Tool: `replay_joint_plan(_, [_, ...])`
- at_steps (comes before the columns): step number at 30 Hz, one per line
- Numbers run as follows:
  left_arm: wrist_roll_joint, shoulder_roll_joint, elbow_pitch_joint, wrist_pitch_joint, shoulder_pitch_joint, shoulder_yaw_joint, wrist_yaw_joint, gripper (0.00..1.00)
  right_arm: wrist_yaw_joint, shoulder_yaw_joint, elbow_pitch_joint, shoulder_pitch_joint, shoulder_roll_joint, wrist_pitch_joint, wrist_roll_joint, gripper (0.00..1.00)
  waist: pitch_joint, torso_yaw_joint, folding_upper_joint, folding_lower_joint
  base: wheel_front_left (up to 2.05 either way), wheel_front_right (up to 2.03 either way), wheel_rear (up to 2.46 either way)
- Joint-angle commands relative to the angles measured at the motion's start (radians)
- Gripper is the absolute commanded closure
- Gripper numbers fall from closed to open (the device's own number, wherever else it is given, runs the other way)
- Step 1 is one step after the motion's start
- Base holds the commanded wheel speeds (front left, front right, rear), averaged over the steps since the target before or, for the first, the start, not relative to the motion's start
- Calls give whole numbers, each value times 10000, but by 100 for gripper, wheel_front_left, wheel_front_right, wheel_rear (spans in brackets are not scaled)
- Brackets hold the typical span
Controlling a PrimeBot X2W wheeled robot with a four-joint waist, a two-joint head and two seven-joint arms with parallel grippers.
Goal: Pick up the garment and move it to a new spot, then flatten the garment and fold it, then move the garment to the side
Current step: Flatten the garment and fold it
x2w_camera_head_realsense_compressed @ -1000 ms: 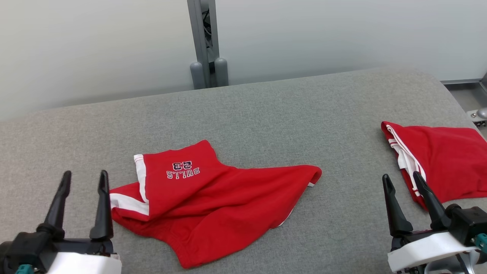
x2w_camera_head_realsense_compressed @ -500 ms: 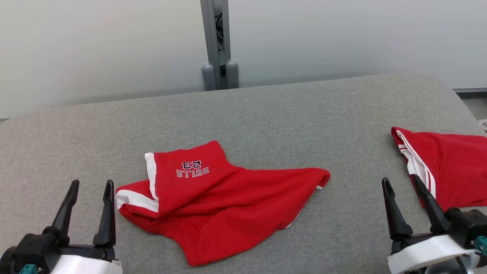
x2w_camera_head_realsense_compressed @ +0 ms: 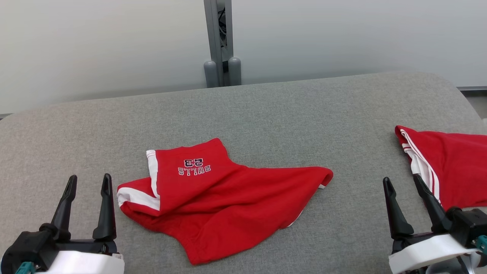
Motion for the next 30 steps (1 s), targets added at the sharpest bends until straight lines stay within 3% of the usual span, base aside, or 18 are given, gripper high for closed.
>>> replay_joint_plan(1, [55, -14, -7, -28, -215, 54, -40, 0, 2, -34, -40, -68, -65, -75, 49, 0, 12, 13, -1, 0, 0, 0, 0])
replay_joint_plan(8, [342, -238, 134, -29, -476, 63, -250, 0, 2, -203, 37, -366, -65, -116, 43, 0, 150, 290, -1, 0, 0, 0, 0])
replay_joint_plan(13, [500, -479, 191, -29, -927, -28, -463, 0, 2, -303, 341, -1357, -120, -80, -99, 0, 524, 948, -1, 0, 0, 0, 0])
replay_joint_plan(19, [761, -896, 427, -30, -1605, -230, -921, 0, 2, 201, 1482, -3339, -1156, 166, 339, 0, 1038, 2168, -1, 0, 0, 0, 0])
replay_joint_plan(24, [1016, -1312, 710, -28, -2253, -356, -1381, 0, 2, 1775, 3201, -5544, -2299, 577, 1013, 0, 1563, 3445, -1, 0, 0, 0, 0])
replay_joint_plan(30, [1146, -1708, 1027, -28, -2877, -667, -1746, 0, 2, 4091, 4961, -7422, -2824, 1040, 1990, 0, 2105, 4538, -1, 0, 0, 0, 0])
